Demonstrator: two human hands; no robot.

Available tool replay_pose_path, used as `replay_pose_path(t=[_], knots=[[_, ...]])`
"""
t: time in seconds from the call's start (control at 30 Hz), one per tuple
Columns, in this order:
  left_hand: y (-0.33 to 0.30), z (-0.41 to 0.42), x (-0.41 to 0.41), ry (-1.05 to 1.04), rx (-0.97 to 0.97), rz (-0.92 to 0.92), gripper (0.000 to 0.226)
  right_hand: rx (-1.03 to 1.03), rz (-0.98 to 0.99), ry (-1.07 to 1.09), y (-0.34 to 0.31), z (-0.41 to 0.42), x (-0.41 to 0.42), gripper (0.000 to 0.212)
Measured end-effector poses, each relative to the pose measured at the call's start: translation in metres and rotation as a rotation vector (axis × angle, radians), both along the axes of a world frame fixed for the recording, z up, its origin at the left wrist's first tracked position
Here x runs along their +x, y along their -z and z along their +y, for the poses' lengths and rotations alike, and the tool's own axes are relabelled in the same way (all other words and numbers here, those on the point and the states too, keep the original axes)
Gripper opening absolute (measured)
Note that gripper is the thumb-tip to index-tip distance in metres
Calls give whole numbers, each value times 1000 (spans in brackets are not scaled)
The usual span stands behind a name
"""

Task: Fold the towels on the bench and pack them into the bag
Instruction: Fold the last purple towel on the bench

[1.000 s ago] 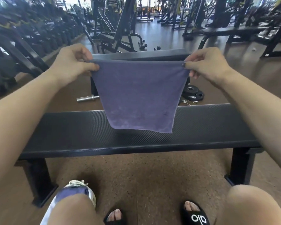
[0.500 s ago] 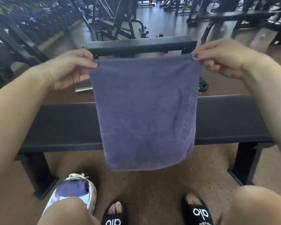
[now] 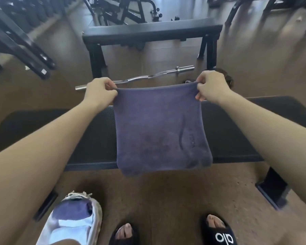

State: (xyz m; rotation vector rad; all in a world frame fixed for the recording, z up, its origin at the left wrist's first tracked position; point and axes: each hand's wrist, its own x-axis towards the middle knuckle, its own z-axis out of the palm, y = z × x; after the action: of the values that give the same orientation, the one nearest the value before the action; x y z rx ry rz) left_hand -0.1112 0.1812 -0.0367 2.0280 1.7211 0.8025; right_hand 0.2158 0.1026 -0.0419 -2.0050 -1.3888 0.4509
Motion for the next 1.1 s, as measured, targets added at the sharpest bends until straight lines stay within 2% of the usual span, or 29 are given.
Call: replay_pose_path(t=[0.13, 0.23, 0.37, 0.57, 0.7, 0.8, 0.93, 1.1], knots=[[16, 11, 3, -25, -63, -56, 16, 33, -30, 24, 23, 12, 5, 25], [25, 15, -2, -25, -84, -83, 12, 51, 17, 62, 35, 15, 10, 23], [17, 19, 1, -32, 18, -40, 14, 112, 134, 87, 36, 18, 12, 19], [-5, 29, 1, 5, 71, -72, 14, 126, 75, 43, 17, 19, 14, 14], [13, 8, -3, 52, 48, -59, 14, 64, 36, 37, 34, 1, 11, 15], [27, -15, -14, 104, -39, -169, 18, 31, 27, 28, 49, -21, 8, 17], [48, -56, -27, 176, -117, -319, 20, 52, 184, 64, 63, -55, 6, 19], [72, -92, -36, 159, -135, -267, 15, 10, 253, 41, 78, -90, -4, 23]])
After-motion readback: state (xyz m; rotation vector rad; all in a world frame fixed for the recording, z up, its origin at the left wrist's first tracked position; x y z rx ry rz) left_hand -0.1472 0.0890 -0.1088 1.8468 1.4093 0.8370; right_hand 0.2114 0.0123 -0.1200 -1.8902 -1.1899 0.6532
